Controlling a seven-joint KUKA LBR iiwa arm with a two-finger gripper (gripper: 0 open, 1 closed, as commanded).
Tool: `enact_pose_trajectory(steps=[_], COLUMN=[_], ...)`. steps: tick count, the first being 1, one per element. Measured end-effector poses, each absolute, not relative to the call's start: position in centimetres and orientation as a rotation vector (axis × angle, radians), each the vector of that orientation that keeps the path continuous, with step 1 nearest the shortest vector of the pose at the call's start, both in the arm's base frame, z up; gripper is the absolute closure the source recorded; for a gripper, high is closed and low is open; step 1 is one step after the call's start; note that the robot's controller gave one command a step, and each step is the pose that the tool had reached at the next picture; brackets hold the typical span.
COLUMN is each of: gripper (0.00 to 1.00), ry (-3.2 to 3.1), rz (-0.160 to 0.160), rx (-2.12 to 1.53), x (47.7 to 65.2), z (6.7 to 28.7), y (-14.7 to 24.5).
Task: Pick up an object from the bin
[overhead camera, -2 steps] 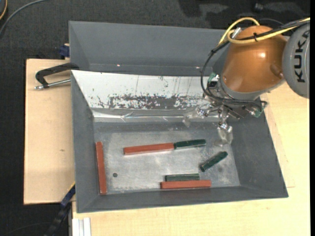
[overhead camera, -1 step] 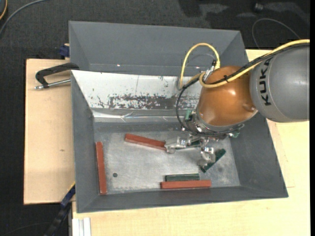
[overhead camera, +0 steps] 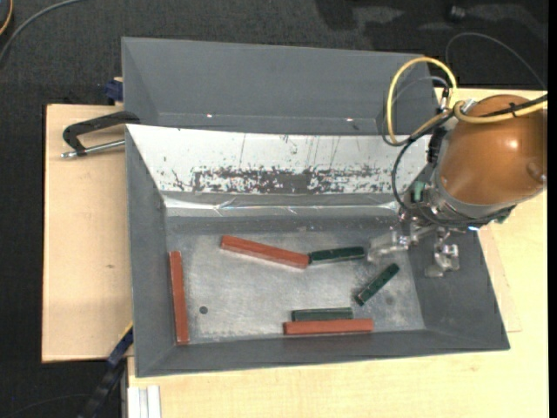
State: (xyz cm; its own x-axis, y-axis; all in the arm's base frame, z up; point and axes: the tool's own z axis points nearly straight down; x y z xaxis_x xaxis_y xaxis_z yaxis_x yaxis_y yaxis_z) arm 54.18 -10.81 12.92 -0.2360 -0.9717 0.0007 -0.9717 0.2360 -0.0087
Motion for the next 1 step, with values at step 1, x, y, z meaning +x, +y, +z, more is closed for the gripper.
enact_pose_trajectory(steps=[1], gripper=[0.0], ry=[2.528], rz=[0.01], rx=[-1.87], x=[51.39], z=[6.74], y=[-8.69])
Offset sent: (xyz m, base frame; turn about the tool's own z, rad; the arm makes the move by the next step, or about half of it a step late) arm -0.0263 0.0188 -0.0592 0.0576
